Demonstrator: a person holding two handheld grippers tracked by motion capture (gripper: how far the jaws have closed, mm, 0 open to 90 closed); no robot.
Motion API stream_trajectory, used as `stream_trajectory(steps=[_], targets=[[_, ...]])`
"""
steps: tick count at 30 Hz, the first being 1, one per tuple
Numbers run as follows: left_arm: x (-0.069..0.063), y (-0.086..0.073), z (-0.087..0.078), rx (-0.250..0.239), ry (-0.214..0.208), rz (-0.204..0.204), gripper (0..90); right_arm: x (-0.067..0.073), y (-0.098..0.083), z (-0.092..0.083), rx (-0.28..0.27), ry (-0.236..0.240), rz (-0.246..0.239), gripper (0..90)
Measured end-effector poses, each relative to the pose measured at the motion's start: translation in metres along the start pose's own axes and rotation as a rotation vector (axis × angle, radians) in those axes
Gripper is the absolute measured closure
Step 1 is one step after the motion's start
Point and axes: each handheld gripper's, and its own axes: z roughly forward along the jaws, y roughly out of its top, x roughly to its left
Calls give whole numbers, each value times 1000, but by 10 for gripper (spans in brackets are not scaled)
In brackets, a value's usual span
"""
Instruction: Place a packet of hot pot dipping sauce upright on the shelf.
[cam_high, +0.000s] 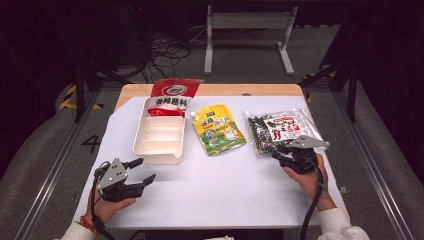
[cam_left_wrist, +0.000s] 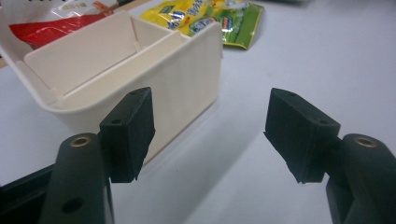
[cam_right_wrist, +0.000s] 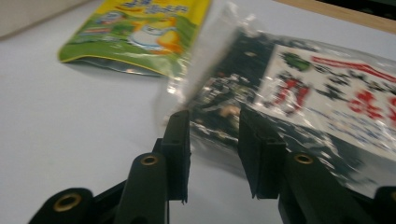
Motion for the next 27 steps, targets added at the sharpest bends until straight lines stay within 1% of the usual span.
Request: stream_trajectory(steps=[1,2,3,4,5,6,7,8,9,10,11,12,13,14,15,16,17,18,19,20,21,22,23,24,26,27], targets=[[-1,0,1,5,-6,0,329,-4,-2,-2,1,-15,17,595],[-2,0,2,11,-14,5,329,-4,-2,-2,1,-15,17,595],[-3,-1,4,17,-20,6,321,-11,-5,-4,0,-34,41,557],[-3,-1,5,21,-30,5,317,-19,-9,-7,2,-55,78,496],[-4,-1,8,30,-43,7,313,-23,-11,-8,3,-64,87,456],[-5,-2,12,45,-52,11,307,-28,-12,-8,4,-83,101,410],[-5,-3,14,53,-62,10,299,-37,-13,-8,1,-104,139,366],[-7,-3,18,63,-78,17,299,-42,-14,-8,-7,-114,160,344],[-8,-3,21,72,-85,25,299,-48,-13,-8,-17,-129,177,311],[-9,-3,24,75,-94,28,296,-52,-12,-7,-31,-127,197,285],[-11,-2,27,83,-109,36,295,-56,-12,-5,-40,-113,222,260],[-13,-2,30,93,-121,46,294,-58,-11,-2,-45,-99,231,249],[-14,-1,32,102,-124,55,293,-58,-10,3,-45,-95,230,249],[-17,-1,35,111,-136,65,293,-57,-9,6,-41,-93,220,249],[-19,-1,37,118,-148,75,293,-53,-6,10,-32,-79,203,250],[-21,0,40,128,-155,87,291,-46,-3,14,-26,-62,177,258],[-23,0,41,131,-164,92,291,-33,2,16,-25,-40,132,283],[-23,0,41,131,-164,92,291,-21,5,18,-21,-20,80,316],[-24,0,42,132,-178,91,291,-21,5,18,-21,-20,80,316],[-24,0,42,132,-180,96,290,5,8,22,-23,41,-12,417],[-24,0,42,134,-183,92,290,12,9,23,-23,67,-28,449],[-23,0,41,134,-186,85,289,19,9,24,-24,100,-57,460],[-23,0,41,131,-190,81,289,26,10,26,-22,126,-73,467],[-23,0,41,131,-190,81,288,30,11,27,-22,142,-87,466],[-22,-1,41,131,-193,77,286,36,12,32,-10,145,-105,451],[-23,0,41,134,-196,78,285,37,12,34,-6,144,-114,475]])
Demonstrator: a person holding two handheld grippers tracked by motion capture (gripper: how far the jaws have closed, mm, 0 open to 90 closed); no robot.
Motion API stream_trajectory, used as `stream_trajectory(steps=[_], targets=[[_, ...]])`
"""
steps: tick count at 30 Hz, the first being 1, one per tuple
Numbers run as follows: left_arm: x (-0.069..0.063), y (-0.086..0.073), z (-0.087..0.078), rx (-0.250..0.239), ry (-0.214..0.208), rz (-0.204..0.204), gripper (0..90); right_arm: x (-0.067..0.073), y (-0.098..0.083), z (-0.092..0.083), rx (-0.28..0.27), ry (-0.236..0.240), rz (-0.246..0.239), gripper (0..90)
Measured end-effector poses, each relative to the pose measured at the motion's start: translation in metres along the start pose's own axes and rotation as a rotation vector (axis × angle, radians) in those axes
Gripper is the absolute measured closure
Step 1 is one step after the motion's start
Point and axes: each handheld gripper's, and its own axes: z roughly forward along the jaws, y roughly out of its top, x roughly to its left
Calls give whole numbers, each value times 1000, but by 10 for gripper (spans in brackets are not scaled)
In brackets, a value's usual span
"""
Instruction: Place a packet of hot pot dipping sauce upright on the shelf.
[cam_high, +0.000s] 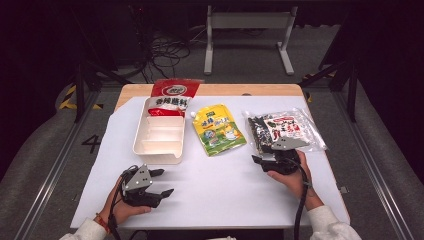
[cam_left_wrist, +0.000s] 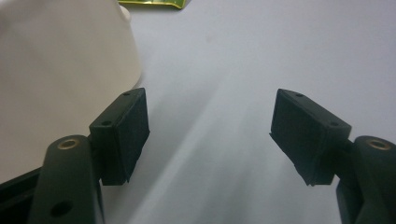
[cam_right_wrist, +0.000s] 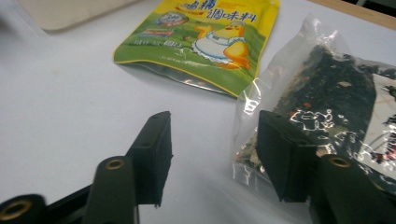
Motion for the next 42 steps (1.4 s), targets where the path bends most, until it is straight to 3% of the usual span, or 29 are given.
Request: stream_trajectory(steps=[3,8,9,14,20,21,24,33,37,39,40,42], targets=[[-1,1,1,5,-7,5,280,-1,0,8,32,-24,-6,543],[-1,1,4,17,-18,4,279,-3,-5,22,74,-29,-18,900],[-1,1,4,17,-18,4,279,-3,-5,22,74,-29,-18,900],[-2,1,5,19,-18,7,279,1,-6,10,50,92,-13,900],[-4,3,6,23,-27,9,278,43,-23,-13,99,318,-147,900],[-4,3,7,29,-27,11,277,49,-26,-19,107,330,-172,900],[-5,5,8,32,-36,20,270,56,-35,-34,121,323,-196,900],[-6,10,14,30,-62,24,261,48,-55,-63,129,281,-149,900],[-4,18,22,10,-118,-5,236,40,-62,-74,149,202,-125,900],[-4,24,28,-5,-151,5,213,37,-64,-75,158,165,-117,900],[-4,24,28,-5,-151,5,199,37,-64,-75,158,165,-117,900],[-5,32,36,-12,-165,9,192,34,-64,-75,169,122,-101,893]])
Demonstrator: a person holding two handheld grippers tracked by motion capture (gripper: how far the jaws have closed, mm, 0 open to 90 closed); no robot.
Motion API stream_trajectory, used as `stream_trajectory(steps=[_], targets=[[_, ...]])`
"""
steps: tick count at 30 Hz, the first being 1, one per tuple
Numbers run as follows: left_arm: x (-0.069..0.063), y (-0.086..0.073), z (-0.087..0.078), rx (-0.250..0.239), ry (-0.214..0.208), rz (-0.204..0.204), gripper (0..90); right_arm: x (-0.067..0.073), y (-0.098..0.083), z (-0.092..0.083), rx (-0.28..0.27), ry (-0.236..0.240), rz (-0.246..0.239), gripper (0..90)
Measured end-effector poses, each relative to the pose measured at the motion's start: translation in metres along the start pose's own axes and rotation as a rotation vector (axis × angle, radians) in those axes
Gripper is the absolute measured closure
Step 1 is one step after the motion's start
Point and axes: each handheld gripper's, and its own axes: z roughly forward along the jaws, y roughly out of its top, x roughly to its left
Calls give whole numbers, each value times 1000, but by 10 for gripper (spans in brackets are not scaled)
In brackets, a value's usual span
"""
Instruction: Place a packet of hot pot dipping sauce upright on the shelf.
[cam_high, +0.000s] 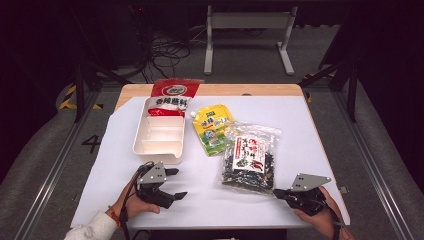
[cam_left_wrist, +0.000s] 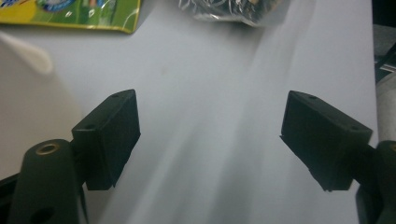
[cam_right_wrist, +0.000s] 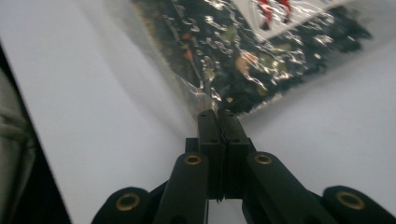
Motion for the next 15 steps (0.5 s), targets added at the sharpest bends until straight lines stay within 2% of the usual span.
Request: stream_trajectory(steps=[2,5,7,8,10,12,15], targets=[[1,5,8,2,-21,-9,183,-4,0,0,6,-44,34,864],[3,13,22,11,-38,-33,174,-6,1,-2,-23,-96,34,847],[4,16,28,22,-37,-36,165,-6,2,-5,-42,-106,42,834],[3,21,37,38,-49,-53,158,-7,5,-10,-77,-128,62,803],[3,22,40,39,-56,-57,152,-8,7,-13,-94,-147,71,777],[4,26,48,48,-55,-68,151,-10,10,-16,-128,-161,99,794],[4,30,56,56,-64,-79,137,-12,15,-10,-141,-166,140,787]])
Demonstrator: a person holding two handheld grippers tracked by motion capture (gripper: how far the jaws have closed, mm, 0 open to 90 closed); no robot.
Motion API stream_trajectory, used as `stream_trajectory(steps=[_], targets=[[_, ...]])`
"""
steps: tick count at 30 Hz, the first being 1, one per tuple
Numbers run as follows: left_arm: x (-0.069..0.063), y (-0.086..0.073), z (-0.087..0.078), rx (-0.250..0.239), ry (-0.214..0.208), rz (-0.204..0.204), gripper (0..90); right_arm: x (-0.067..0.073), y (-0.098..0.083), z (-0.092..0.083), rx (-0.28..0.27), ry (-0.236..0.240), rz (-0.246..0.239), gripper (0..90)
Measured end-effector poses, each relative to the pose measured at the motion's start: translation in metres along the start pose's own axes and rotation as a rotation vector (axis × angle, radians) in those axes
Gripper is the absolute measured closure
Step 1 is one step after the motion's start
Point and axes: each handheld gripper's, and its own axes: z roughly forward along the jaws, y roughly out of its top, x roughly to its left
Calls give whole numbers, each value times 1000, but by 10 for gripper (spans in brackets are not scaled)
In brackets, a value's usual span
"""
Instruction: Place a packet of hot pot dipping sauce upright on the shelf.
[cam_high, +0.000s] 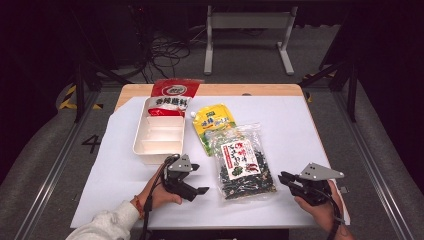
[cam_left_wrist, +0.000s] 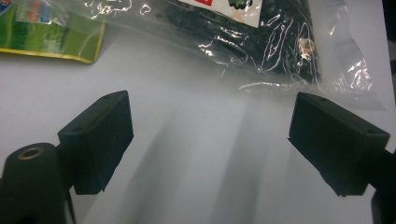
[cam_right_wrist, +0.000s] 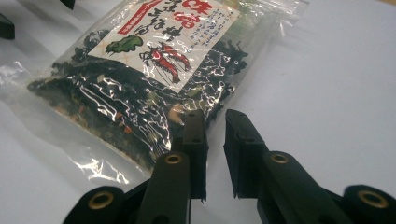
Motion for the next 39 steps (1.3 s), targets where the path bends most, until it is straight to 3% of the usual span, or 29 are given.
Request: stream_trajectory(steps=[5,7,9,14,17,20,21,22,28,30,32,35,39], targets=[[9,9,15,-8,-20,-49,113,8,-7,28,90,11,-5,818],[11,11,21,0,-16,-41,111,8,-8,27,81,10,2,818],[14,15,27,5,-16,-56,105,8,-8,28,85,9,2,822],[22,26,33,-34,-42,-107,106,10,-8,29,82,-4,-18,834],[29,32,40,-32,-67,-162,93,8,-8,31,70,-9,-20,834],[36,36,46,-31,-84,-255,102,5,-8,33,60,-6,-19,828],[36,36,46,-31,-84,-255,100,5,-8,33,60,-6,-19,828],[40,36,50,-28,-123,-289,102,5,-8,33,57,-6,-28,828],[43,41,56,-34,-152,-314,96,6,-8,34,61,-10,-45,834],[44,42,59,-41,-183,-303,127,6,-8,34,60,-7,-58,842],[46,44,61,-51,-186,-304,183,6,-8,35,58,-4,-66,842],[45,47,62,-71,-189,-291,390,7,-9,35,52,5,-79,833],[43,48,57,-117,-202,-241,547,6,-9,33,42,16,-78,823]])
